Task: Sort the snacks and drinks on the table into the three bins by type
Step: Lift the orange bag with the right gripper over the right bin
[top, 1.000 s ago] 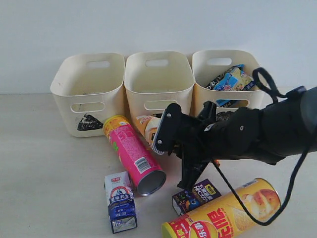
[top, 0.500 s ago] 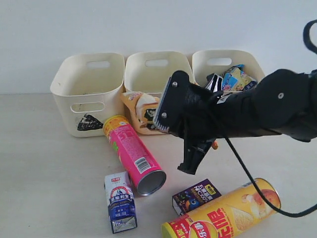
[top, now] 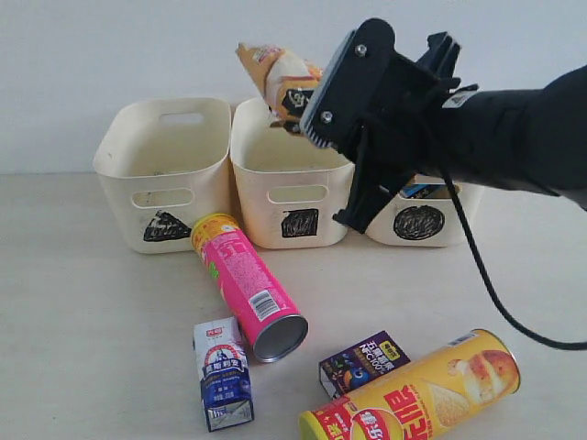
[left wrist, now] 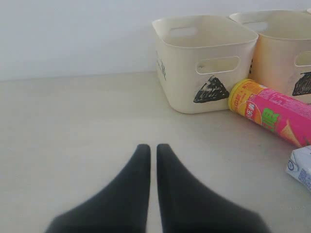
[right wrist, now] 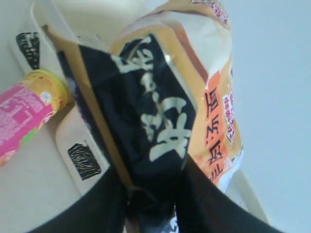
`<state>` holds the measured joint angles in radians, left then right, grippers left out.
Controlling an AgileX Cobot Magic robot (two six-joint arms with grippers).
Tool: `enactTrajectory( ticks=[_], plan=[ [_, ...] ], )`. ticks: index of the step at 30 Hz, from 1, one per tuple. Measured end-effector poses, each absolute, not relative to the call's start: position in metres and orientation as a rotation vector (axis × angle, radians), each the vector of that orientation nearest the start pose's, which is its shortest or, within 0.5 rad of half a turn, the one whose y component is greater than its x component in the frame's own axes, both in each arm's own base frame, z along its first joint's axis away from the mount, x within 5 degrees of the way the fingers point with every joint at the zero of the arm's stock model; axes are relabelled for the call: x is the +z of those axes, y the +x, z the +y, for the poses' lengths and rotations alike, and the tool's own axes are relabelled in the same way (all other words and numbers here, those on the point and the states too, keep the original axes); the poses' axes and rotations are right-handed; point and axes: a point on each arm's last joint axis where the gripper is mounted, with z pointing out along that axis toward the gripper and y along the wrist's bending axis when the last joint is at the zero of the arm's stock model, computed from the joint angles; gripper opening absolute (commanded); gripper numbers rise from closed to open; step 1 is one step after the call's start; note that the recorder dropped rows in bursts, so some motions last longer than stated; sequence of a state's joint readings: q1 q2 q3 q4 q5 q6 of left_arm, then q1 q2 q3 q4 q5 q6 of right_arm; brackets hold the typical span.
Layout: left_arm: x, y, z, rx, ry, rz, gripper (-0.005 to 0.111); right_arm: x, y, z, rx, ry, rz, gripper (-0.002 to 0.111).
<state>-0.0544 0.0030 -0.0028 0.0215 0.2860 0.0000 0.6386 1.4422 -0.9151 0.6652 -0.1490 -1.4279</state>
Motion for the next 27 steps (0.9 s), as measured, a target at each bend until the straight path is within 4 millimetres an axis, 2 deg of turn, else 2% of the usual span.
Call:
enactTrajectory(
  ticks=[3,7,11,16,27],
  plan=[
    [0.188,0.055,-0.002,-0.019,0.062,1.769,0.004,0.304,0.277,0.177,-0.201,-1.115,1.49,0.0],
    [0.188,0.055,-0.002,-0.019,0.062,1.769,0.004,0.323,0.298,0.151,-0.226,-0.973,1.529,0.0],
    [0.188,0.055,-0.002,-0.019,0.062,1.769,0.004,0.334,0.318,0.131,-0.232,-0.885,1.576,0.0],
    [0.188,0.055,-0.002,-0.019,0.062,1.769,0.004,0.329,0.348,0.116,-0.217,-0.814,1.656,0.0],
    [0.188,0.055,-0.002,-0.019,0.062,1.769,0.004,0.298,0.409,0.114,-0.163,-0.804,1.772,0.0]
  ],
)
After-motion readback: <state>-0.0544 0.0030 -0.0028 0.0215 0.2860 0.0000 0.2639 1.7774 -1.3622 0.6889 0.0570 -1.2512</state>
